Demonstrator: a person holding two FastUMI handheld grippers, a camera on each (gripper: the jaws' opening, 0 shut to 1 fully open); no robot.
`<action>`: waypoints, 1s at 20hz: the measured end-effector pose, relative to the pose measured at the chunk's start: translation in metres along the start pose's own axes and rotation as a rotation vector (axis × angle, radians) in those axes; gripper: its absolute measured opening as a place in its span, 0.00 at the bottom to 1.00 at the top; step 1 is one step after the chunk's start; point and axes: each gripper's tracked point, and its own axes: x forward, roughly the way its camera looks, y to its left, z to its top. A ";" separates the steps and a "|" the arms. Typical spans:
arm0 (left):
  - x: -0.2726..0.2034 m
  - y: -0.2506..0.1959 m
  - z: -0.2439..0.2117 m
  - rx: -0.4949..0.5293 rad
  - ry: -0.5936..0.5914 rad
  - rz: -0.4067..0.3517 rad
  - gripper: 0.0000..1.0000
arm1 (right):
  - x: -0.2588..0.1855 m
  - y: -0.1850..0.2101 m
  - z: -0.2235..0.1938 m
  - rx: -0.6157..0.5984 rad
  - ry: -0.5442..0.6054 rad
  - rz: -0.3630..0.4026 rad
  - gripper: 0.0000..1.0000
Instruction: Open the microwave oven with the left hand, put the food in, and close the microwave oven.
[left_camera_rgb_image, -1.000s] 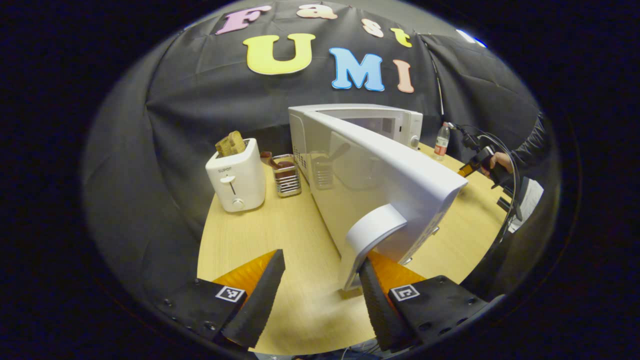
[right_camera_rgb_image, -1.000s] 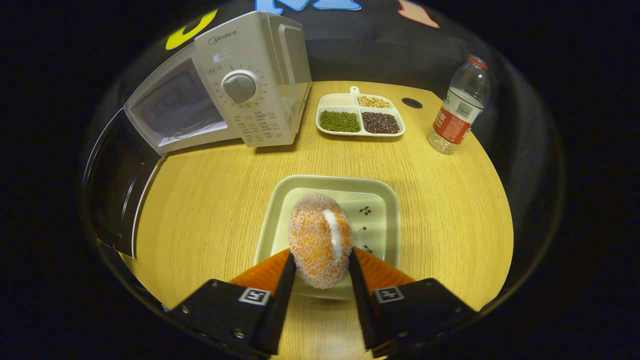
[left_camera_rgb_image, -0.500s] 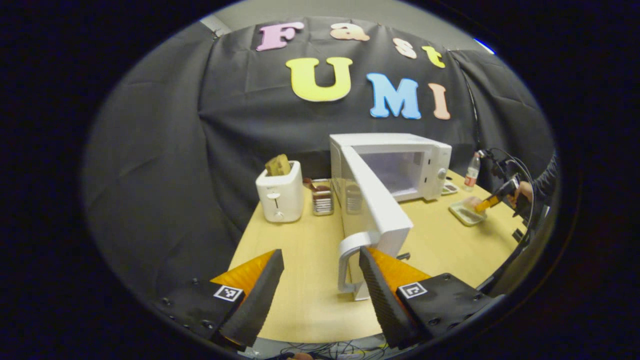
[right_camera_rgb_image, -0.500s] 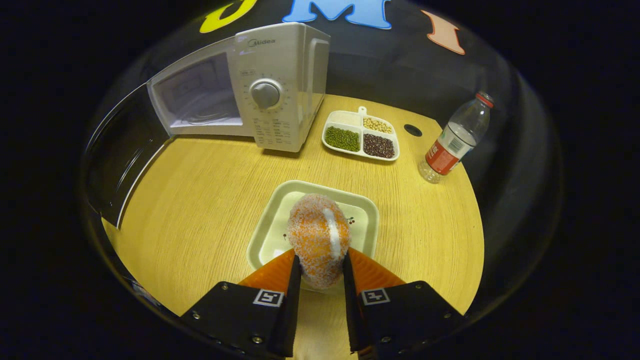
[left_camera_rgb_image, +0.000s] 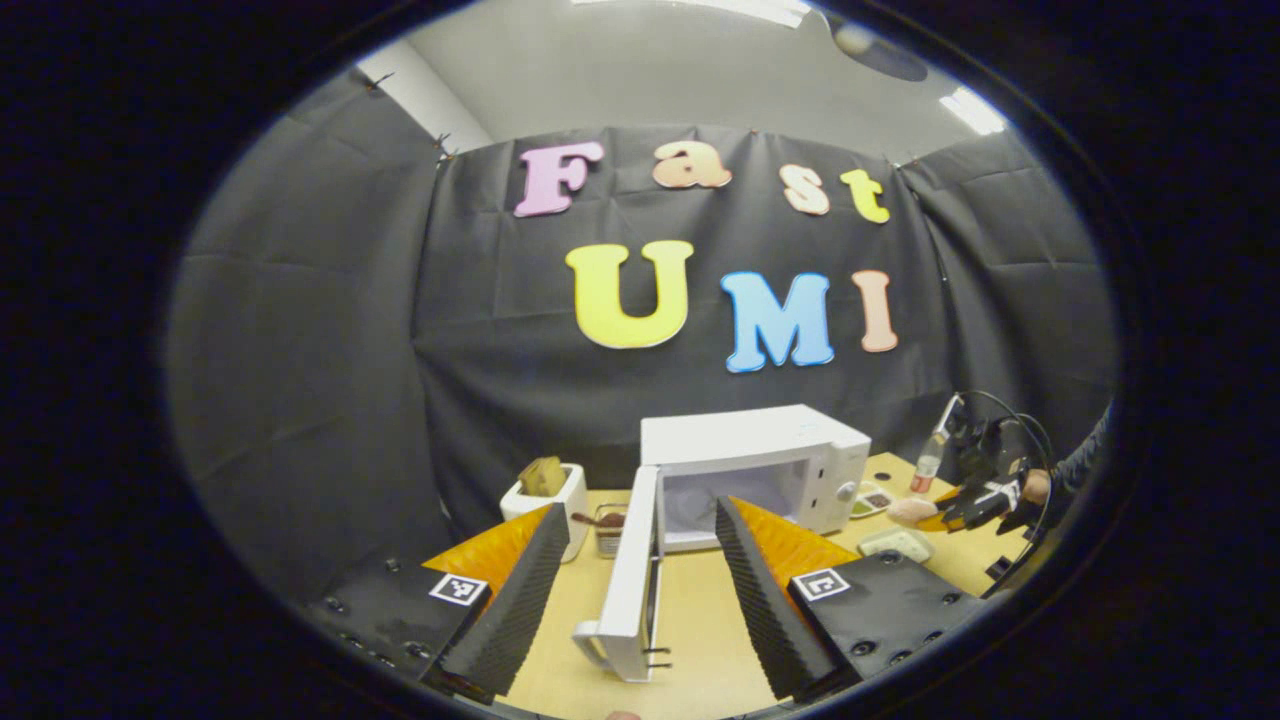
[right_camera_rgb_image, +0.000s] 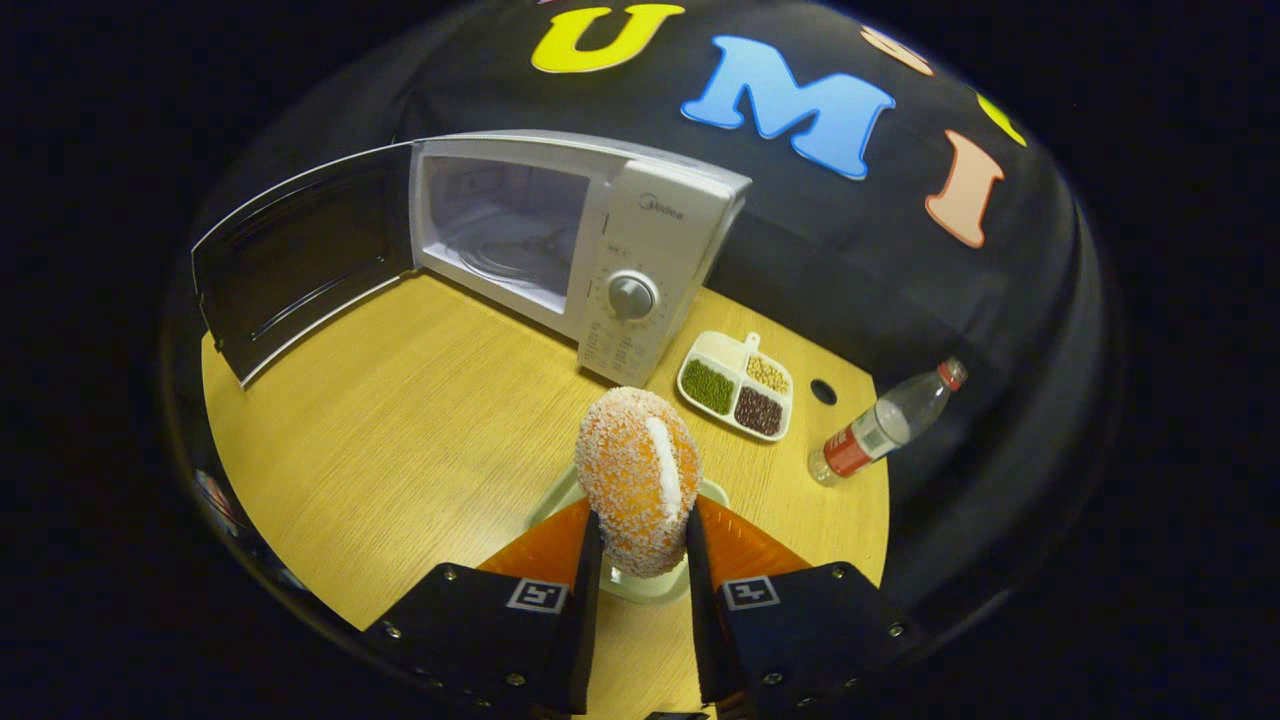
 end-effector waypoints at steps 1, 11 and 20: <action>0.006 -0.013 0.018 -0.008 -0.034 -0.020 0.95 | -0.004 0.001 0.010 -0.038 -0.027 -0.013 0.41; 0.003 -0.020 0.117 -0.093 -0.195 -0.011 0.99 | -0.012 0.046 0.101 -0.291 -0.242 -0.044 0.42; -0.017 0.016 0.121 -0.090 -0.166 0.084 0.96 | 0.043 0.072 0.170 -0.496 -0.319 -0.107 0.41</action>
